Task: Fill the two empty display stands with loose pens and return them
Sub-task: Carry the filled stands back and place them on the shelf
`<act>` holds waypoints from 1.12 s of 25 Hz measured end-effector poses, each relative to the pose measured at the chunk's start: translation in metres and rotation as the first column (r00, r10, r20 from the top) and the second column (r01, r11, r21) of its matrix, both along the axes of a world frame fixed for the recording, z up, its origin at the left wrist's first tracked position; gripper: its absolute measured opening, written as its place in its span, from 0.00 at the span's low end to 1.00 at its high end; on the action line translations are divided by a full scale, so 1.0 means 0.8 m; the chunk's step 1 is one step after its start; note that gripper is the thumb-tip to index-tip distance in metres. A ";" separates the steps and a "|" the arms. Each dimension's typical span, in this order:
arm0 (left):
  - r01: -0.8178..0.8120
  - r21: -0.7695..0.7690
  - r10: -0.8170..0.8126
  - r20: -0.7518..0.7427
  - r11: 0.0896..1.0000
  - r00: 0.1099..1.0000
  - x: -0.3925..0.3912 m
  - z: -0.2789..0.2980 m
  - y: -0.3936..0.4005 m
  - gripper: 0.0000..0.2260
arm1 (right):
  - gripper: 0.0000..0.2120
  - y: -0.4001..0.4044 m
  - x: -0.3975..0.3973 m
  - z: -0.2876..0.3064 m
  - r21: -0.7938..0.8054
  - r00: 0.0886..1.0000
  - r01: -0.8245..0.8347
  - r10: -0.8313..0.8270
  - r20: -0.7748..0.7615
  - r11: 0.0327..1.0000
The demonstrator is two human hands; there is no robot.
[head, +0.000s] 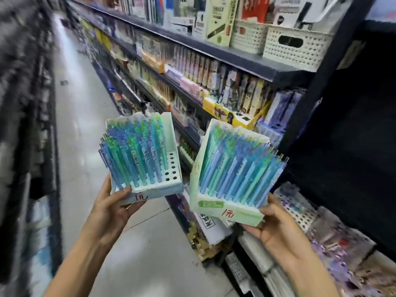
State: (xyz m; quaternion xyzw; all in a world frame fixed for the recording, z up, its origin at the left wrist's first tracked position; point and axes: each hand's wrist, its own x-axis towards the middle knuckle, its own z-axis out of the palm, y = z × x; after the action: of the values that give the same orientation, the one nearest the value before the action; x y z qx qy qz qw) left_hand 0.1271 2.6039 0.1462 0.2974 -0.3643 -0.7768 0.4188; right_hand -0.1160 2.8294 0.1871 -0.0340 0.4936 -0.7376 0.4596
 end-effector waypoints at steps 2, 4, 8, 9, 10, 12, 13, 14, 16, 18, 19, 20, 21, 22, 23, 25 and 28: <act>-0.032 0.012 0.032 -0.015 0.999 0.999 0.037 0.000 -0.056 0.21 | 0.19 -0.072 0.027 0.002 0.032 0.999 -0.007 0.008 -0.040 0.999; -0.068 0.020 0.068 -0.010 0.998 0.998 0.073 0.001 -0.112 0.21 | 0.20 -0.142 0.050 0.002 0.045 0.996 -0.018 0.022 -0.087 0.999; -0.109 -0.036 0.110 0.013 0.993 0.994 0.124 0.008 -0.205 0.24 | 0.22 -0.262 0.075 0.005 0.039 0.989 -0.074 0.079 -0.128 0.996; -0.114 -0.048 0.115 0.018 0.992 0.993 0.135 0.010 -0.227 0.24 | 0.23 -0.293 0.080 0.006 0.047 0.985 -0.093 0.099 -0.138 0.995; -0.124 -0.053 0.125 0.022 0.991 0.992 0.144 0.011 -0.250 0.25 | 0.23 -0.324 0.085 0.006 0.047 0.982 -0.111 0.117 -0.145 0.993; -0.158 -0.037 0.159 0.015 0.987 0.987 0.157 0.011 -0.298 0.29 | 0.23 -0.390 0.090 0.007 0.031 0.978 -0.152 0.155 -0.142 0.988; -0.176 -0.023 0.176 0.007 0.984 0.984 0.160 0.011 -0.323 0.31 | 0.23 -0.423 0.091 0.006 0.024 0.976 -0.171 0.173 -0.134 0.985; -0.191 -0.018 0.191 0.007 0.981 0.981 0.162 0.010 -0.347 0.33 | 0.22 -0.458 0.092 0.004 0.019 0.972 -0.199 0.200 -0.126 0.980; -0.213 -0.029 0.214 0.012 0.977 0.977 0.161 0.007 -0.392 0.32 | 0.23 -0.522 0.093 0.001 0.008 0.963 -0.243 0.242 -0.118 0.970; -0.242 -0.042 0.243 0.023 0.969 0.970 0.159 0.002 -0.450 0.31 | 0.24 -0.599 0.088 -0.008 0.006 0.952 -0.281 0.280 -0.122 0.960; -0.254 -0.059 0.256 0.032 0.965 0.966 0.156 -0.001 -0.483 0.30 | 0.24 -0.639 0.081 -0.013 0.009 0.943 -0.307 0.306 -0.134 0.952; -0.266 -0.073 0.269 0.041 0.961 0.962 0.152 -0.003 -0.516 0.30 | 0.24 -0.680 0.074 -0.016 0.015 0.931 -0.336 0.334 -0.149 0.942; -0.283 -0.075 0.287 0.048 0.956 0.957 0.147 -0.004 -0.550 0.30 | 0.24 -0.722 0.064 -0.019 0.028 0.917 -0.366 0.365 -0.161 0.930; -0.308 -0.069 0.312 0.052 0.949 0.949 0.142 -0.006 -0.584 0.30 | 0.24 -0.764 0.056 -0.021 0.041 0.903 -0.394 0.395 -0.167 0.918; -0.326 -0.071 0.330 0.048 0.943 0.943 0.139 -0.006 -0.613 0.31 | 0.23 -0.801 0.048 -0.022 0.039 0.896 -0.409 0.409 -0.170 0.912; -0.352 -0.076 0.356 0.052 0.933 0.933 0.131 -0.009 -0.672 0.31 | 0.21 -0.876 0.032 -0.024 0.043 0.889 -0.429 0.430 -0.159 0.902; -0.390 -0.055 0.392 0.048 0.919 0.919 0.123 -0.016 -0.757 0.31 | 0.21 -0.981 0.018 -0.032 0.063 0.877 -0.460 0.464 -0.124 0.886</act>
State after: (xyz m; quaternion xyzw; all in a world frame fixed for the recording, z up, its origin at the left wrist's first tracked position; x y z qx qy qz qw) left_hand 0.2255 1.9983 0.1332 0.3772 -0.3267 -0.6603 0.5613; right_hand -0.1015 2.0444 0.1619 -0.1935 0.5129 -0.5946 0.5882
